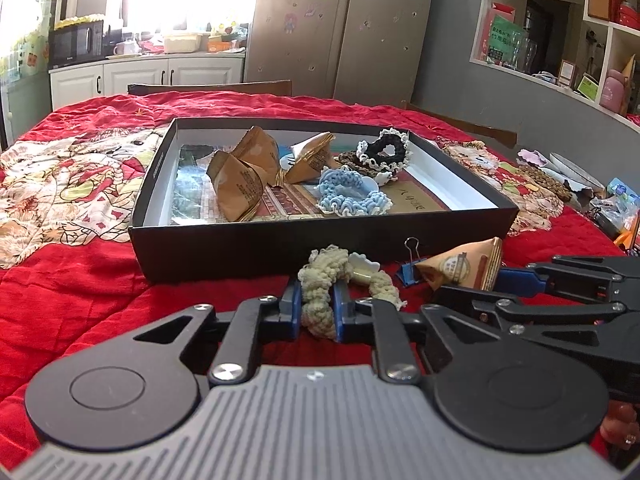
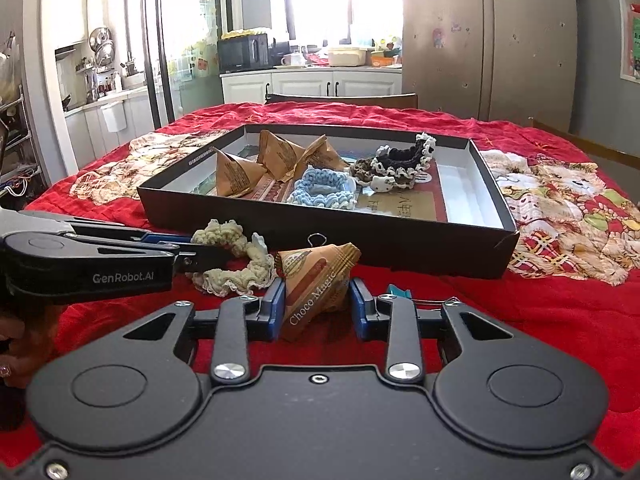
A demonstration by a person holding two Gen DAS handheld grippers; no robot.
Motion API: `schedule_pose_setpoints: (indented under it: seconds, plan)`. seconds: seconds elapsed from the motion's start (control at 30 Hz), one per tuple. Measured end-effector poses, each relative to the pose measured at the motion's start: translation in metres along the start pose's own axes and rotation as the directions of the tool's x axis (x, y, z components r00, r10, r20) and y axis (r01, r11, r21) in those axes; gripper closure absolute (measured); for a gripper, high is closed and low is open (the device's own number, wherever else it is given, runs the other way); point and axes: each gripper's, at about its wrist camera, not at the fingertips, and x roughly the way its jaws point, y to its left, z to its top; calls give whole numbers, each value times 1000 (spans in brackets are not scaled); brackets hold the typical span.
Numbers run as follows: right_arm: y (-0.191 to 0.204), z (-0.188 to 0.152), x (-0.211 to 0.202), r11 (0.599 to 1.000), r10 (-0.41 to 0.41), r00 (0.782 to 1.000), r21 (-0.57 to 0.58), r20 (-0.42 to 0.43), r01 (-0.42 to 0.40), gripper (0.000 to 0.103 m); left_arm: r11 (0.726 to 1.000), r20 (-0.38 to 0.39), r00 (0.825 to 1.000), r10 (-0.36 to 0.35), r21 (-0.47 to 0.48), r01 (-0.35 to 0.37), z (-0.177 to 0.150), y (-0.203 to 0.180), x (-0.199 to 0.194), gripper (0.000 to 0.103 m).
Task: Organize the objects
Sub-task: 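Grasp the cream crochet scrunchie with the left tool while the right tool grasps the Choco Mate pyramid, then lift the cream scrunchie with the left tool while the right tool carries the pyramid toward the box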
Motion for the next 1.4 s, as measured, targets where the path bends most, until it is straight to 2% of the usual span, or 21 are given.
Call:
schedule_pose_setpoints:
  seconds: [0.3, 0.6, 1.4]
  plan:
    - [0, 1, -10, 1000, 1, 1000, 0, 30, -1, 71, 1000, 28, 1000, 11, 19, -12, -1, -2, -9, 87]
    - [2, 4, -19, 1000, 1, 999, -11, 51, 0, 71, 997, 90, 996, 11, 73, -18, -2, -12, -28, 87]
    - [2, 27, -51, 1000, -3, 989, -11, 150, 4, 71, 997, 177, 984, -27, 73, 14, 16, -17, -56, 87]
